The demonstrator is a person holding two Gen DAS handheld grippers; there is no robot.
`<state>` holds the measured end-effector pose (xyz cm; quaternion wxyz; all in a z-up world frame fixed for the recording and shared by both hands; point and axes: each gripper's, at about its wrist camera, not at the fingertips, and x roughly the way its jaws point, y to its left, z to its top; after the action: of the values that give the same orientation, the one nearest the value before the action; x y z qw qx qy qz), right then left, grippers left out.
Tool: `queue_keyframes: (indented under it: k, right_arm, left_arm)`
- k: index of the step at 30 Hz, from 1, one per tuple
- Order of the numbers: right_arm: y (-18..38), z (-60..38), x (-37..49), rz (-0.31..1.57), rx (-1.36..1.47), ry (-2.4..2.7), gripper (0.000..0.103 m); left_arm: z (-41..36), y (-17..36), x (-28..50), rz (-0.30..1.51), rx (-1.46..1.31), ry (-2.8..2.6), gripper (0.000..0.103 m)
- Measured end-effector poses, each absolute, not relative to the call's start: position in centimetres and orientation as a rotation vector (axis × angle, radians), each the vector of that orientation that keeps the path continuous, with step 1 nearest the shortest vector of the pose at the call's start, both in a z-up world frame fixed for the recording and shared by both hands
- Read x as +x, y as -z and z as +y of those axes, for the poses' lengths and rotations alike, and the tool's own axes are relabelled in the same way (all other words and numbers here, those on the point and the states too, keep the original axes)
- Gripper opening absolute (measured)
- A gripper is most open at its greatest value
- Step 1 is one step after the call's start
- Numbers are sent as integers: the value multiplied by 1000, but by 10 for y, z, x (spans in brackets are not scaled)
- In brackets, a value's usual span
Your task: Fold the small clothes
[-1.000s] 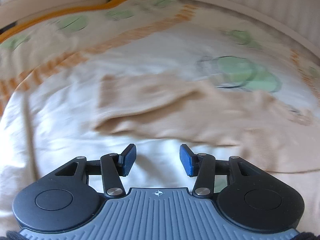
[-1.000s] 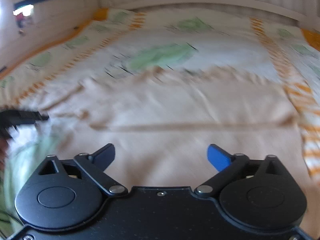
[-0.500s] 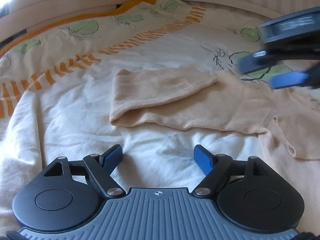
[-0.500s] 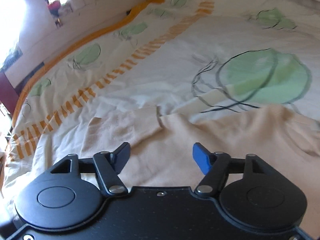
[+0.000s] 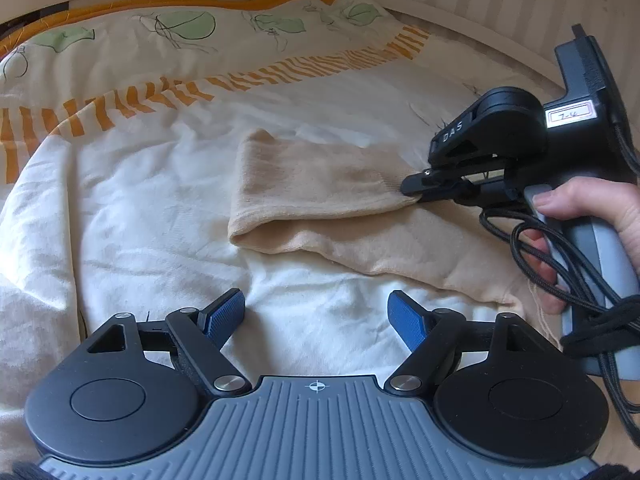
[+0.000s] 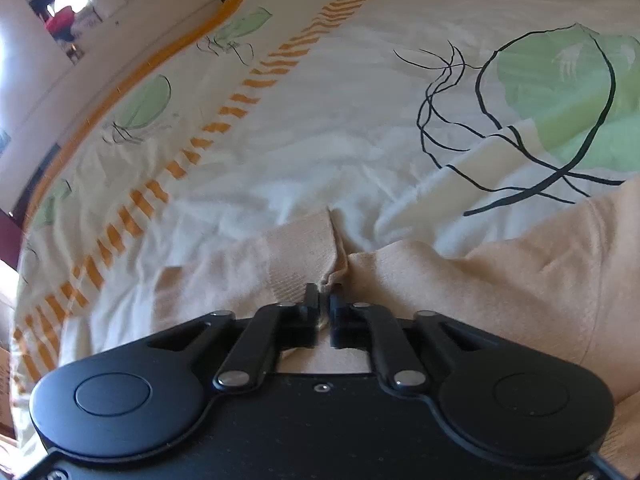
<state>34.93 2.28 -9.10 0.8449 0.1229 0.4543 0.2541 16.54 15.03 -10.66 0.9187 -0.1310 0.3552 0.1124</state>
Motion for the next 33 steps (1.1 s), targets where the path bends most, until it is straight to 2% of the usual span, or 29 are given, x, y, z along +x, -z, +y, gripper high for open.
queue_keyframes:
  k: [3, 8, 13, 17, 21, 24, 33]
  right_arm:
    - [72, 21, 340, 915, 233, -560, 10]
    - [8, -5, 313, 780, 196, -614, 9]
    - [-54, -76, 284, 655, 181, -574, 9]
    - [-77, -147, 262, 608, 146, -456, 9]
    - [-67, -225, 245, 626, 157, -274, 9]
    - [-38, -270, 240, 673, 182, -151, 9]
    - [45, -328, 240, 798, 315, -18, 9]
  left_arm:
    - [151, 107, 164, 721, -277, -228, 78]
    - [149, 104, 159, 697, -299, -201, 78]
    - [137, 103, 155, 683, -290, -121, 78]
    - [122, 102, 153, 672, -234, -72, 78]
    - [107, 102, 152, 677, -185, -25, 78]
    - [93, 99, 153, 680, -123, 3, 78]
    - [43, 91, 171, 660, 70, 77, 78]
